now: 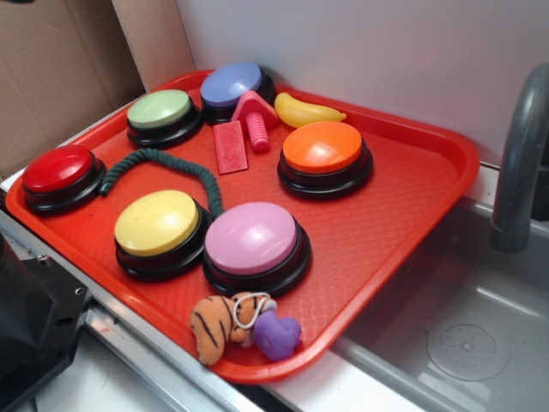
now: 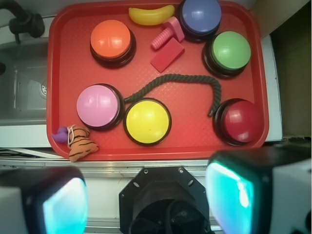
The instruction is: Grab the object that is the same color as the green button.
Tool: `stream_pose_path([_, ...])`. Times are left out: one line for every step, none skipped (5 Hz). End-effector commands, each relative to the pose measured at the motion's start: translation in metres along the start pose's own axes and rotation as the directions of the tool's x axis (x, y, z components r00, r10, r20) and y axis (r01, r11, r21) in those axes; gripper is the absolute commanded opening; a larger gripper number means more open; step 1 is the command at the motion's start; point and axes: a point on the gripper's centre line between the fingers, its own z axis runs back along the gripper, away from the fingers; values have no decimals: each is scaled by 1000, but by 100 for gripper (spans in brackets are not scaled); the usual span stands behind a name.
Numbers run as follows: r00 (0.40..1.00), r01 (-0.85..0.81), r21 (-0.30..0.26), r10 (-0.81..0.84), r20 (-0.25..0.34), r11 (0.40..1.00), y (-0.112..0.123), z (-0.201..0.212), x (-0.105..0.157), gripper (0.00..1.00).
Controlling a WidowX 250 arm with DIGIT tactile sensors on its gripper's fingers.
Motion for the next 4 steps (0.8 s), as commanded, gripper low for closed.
stream_pose_path([1000,0,0,0,0,1000,0,0,0,100])
stream_pose_path([988,-150,-4,150,23,989,7,-10,13,100])
stream_pose_path([945,-322,-27,323,51,946,17,-21,24,100])
stream_pose_path([845,-526,-66,529,75,848,29,-43,37,100])
